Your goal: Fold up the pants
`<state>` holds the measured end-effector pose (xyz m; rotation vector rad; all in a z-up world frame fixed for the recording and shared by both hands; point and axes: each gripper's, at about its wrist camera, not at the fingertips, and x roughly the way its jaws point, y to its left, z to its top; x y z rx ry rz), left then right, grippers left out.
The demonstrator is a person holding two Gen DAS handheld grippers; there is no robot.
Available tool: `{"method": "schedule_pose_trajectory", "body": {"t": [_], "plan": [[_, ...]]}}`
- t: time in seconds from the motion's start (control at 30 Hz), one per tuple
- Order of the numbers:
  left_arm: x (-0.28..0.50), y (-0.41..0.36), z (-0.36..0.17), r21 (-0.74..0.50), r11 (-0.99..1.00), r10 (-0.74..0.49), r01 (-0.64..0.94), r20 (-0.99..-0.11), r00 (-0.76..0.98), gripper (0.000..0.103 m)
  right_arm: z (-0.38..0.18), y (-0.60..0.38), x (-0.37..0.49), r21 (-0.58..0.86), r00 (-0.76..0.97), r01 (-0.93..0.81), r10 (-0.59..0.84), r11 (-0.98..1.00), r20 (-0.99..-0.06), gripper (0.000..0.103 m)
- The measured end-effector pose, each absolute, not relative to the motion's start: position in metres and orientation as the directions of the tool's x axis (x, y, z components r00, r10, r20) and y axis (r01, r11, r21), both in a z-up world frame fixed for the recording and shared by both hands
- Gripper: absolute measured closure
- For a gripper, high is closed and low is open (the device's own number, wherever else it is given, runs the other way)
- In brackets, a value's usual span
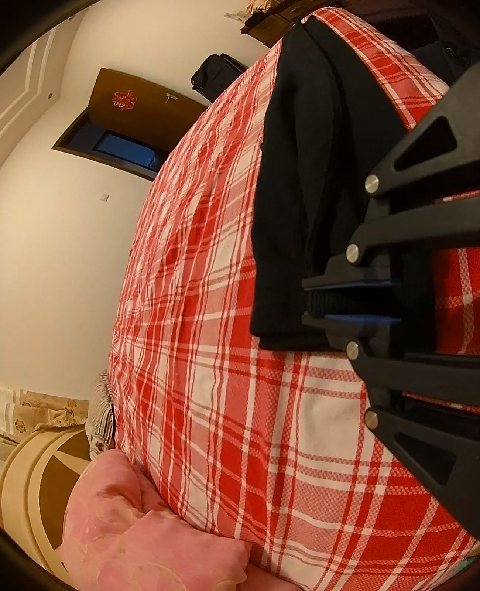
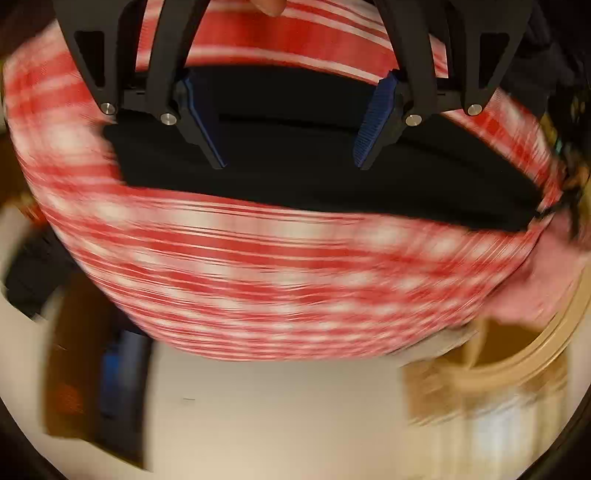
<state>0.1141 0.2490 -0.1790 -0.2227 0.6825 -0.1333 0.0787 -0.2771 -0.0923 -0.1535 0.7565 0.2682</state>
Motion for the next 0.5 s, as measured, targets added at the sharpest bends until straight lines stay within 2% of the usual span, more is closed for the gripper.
{"method": "schedule_pose_trajectory", "body": {"t": [0.03, 0.13, 0.23, 0.33, 0.43, 0.5], "plan": [[0.114, 0.249, -0.179, -0.244, 0.969, -0.191, 0.047, -0.609, 0.77, 0.091, -0.103, -0.256, 0.084, -0.062, 0.67, -0.327, 0.185, 0.943, -0.719, 0.032], [0.112, 0.244, -0.178, -0.209, 0.977, -0.167, 0.045, -0.613, 0.772, 0.091, -0.134, -0.195, 0.089, -0.104, 0.599, -0.457, 0.22, 0.883, -0.77, 0.048], [0.11, 0.24, -0.178, -0.17, 0.984, -0.145, 0.048, -0.62, 0.772, 0.091, -0.162, -0.146, 0.086, -0.197, 0.567, -0.551, 0.19, 0.811, -0.801, 0.049], [0.11, 0.238, -0.177, -0.151, 0.987, -0.136, 0.052, -0.619, 0.773, 0.091, -0.183, -0.107, 0.078, -0.35, 0.608, -0.596, 0.122, 0.723, -0.784, 0.049], [0.112, 0.238, -0.178, -0.146, 0.988, -0.133, 0.054, -0.621, 0.773, 0.091, -0.192, -0.096, 0.081, -0.407, 0.619, -0.619, 0.099, 0.672, -0.779, 0.049], [0.114, 0.239, -0.178, -0.149, 0.987, -0.136, 0.054, -0.622, 0.771, 0.091, -0.2, -0.091, 0.088, -0.477, 0.656, -0.602, 0.056, 0.641, -0.753, 0.055]]}}
